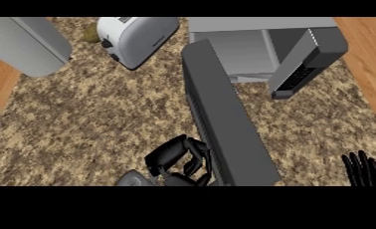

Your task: Pick up the milk, place it into the microwave and close the microwave

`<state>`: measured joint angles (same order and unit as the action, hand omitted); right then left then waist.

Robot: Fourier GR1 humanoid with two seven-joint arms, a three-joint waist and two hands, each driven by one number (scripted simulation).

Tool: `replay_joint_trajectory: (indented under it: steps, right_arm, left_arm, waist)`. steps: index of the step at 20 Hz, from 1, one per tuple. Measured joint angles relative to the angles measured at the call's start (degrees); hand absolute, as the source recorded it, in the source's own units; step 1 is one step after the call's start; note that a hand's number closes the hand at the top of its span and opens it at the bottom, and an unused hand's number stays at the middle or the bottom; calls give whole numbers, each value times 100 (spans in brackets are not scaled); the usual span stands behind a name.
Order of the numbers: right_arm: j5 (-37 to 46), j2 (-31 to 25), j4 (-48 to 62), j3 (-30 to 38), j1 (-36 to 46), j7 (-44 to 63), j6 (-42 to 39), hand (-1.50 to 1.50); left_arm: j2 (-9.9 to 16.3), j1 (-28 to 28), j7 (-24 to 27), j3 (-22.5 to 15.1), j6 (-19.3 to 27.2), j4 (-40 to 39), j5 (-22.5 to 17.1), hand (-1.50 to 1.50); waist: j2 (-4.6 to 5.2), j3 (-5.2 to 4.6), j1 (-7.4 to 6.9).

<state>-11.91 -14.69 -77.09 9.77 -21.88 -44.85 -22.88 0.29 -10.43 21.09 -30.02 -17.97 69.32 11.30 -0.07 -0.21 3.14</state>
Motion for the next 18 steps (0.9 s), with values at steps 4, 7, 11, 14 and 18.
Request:
replay_joint_trajectory:
  steps: [4, 7, 11, 14, 18]
  right_arm:
    - [-318, -94, -833, -186, -356, 289, -209, -150]
    - [-545, -183, -1345, -333, -429, 573, -335, -150]
    - [-816, -324, -2040, -497, -571, 929, -488, -150]
    - [-1007, -446, -2432, -529, -547, 1157, -555, -150]
    - [-1137, -572, -2844, -679, -520, 1438, -669, -150]
  left_arm:
    - [11, -324, -186, -819, 799, -278, -501, 150]
    - [50, -640, -417, -1362, 1425, -398, -929, 150]
    - [107, -992, -586, -1942, 2280, -500, -1422, 150]
    - [145, -1254, -663, -2297, 2887, -554, -1710, 150]
    - [175, -1659, -874, -2623, 3484, -643, -2085, 150]
  waist:
    - [14, -2, 66]
    - [33, -2, 122]
    - [49, -4, 208]
    - [71, -4, 282]
    - [104, -4, 403]
